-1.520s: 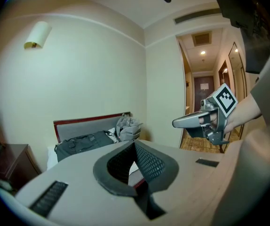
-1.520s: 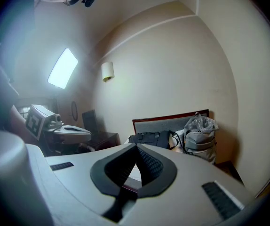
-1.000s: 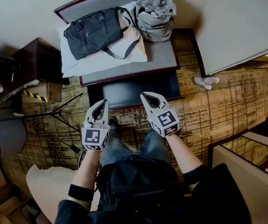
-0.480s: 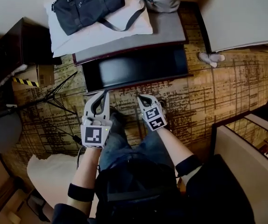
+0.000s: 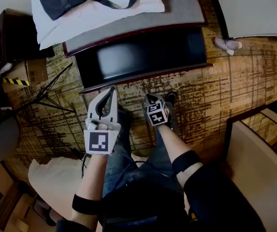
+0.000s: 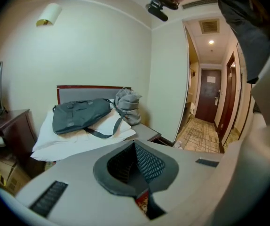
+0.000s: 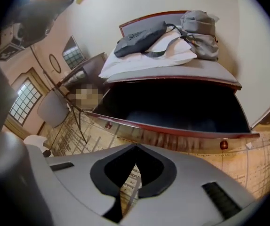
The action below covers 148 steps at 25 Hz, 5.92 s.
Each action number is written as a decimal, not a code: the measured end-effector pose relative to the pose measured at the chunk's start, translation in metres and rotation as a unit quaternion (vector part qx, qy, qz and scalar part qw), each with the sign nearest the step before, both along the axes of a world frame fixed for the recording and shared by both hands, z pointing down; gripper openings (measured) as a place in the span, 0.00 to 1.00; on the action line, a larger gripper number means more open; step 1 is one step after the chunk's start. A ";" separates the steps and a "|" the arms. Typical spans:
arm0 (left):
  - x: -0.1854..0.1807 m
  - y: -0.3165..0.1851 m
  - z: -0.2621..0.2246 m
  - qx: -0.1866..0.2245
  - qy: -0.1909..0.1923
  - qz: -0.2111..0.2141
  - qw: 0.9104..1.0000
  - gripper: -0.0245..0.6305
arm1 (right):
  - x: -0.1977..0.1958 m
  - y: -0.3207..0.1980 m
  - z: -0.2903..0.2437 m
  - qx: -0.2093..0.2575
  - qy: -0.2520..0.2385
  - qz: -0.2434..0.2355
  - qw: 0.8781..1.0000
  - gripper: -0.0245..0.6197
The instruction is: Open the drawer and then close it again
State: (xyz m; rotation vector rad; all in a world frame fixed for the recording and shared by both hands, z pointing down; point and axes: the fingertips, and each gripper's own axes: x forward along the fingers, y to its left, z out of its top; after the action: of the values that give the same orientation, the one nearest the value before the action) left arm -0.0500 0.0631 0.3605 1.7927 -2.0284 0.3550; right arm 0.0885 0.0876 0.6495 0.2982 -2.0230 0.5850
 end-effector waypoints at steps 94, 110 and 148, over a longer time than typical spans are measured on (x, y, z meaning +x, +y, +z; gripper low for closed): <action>-0.095 0.019 0.231 -0.005 0.005 -0.084 0.996 0.04 | -0.204 -0.258 0.190 0.156 -0.118 0.119 0.973 0.04; -0.067 0.016 -0.014 -0.006 -0.017 -0.033 0.999 0.04 | -0.123 -0.243 -0.218 0.195 -0.223 0.070 0.952 0.04; -0.021 0.051 -0.235 0.075 -0.075 0.011 0.994 0.04 | 0.013 -0.148 -0.507 0.209 -0.300 0.106 0.925 0.04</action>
State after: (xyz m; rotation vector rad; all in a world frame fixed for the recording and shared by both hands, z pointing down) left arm -0.0711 0.1138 0.1259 1.9311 -2.1926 0.3629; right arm 0.1016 -0.0600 0.1426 0.6628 -2.7353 0.3934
